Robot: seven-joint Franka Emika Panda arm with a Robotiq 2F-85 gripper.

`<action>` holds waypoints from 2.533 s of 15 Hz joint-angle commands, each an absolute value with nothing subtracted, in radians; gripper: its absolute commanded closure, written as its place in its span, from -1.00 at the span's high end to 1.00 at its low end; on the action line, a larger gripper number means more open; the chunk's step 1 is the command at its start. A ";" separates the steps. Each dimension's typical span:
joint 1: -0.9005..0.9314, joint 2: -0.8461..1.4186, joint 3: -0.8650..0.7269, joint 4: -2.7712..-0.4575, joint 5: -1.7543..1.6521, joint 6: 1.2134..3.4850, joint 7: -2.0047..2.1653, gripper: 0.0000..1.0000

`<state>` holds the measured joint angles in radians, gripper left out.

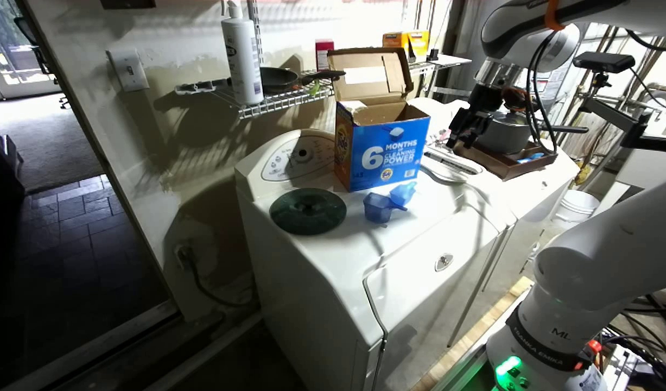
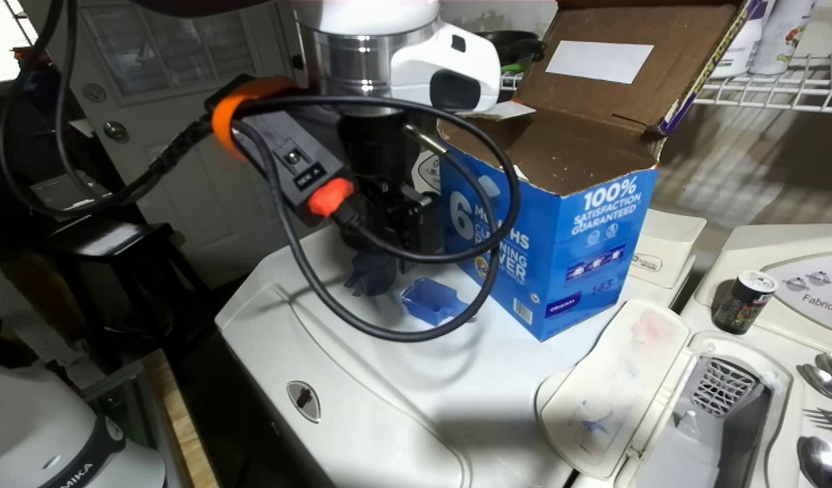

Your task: Pick up the object and place it in the box

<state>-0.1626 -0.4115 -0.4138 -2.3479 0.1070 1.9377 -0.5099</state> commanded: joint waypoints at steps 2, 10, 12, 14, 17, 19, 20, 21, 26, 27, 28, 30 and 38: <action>-0.176 -0.408 -0.401 -2.346 0.113 1.935 -0.515 1.00; -0.166 -0.310 -0.444 -2.284 0.139 1.865 -0.588 1.00; -0.168 -0.256 -0.458 -2.251 0.134 1.868 -0.657 1.00; -0.172 -0.194 -0.475 -2.213 0.153 1.860 -0.742 1.00; -0.186 -0.096 -0.500 -2.144 0.254 1.833 -0.897 1.00; -0.210 -0.032 -0.501 -2.099 0.336 1.806 -0.996 1.00; -0.226 -0.002 -0.495 -2.077 0.371 1.794 -1.032 1.00; -0.244 0.034 -0.487 -2.051 0.406 1.772 -1.065 1.00; -0.339 0.189 -0.431 -1.941 0.543 1.681 -1.115 1.00; -0.360 0.218 -0.418 -1.919 0.568 1.660 -1.105 1.00; -0.379 0.246 -0.405 -1.898 0.588 1.640 -1.095 1.00; -0.417 0.302 -0.378 -1.856 0.625 1.600 -1.093 1.00; -0.519 0.476 -0.284 -1.733 0.690 1.466 -1.091 1.00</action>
<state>-0.4778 0.4015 -0.3196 -1.8111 0.6518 1.5326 -1.0921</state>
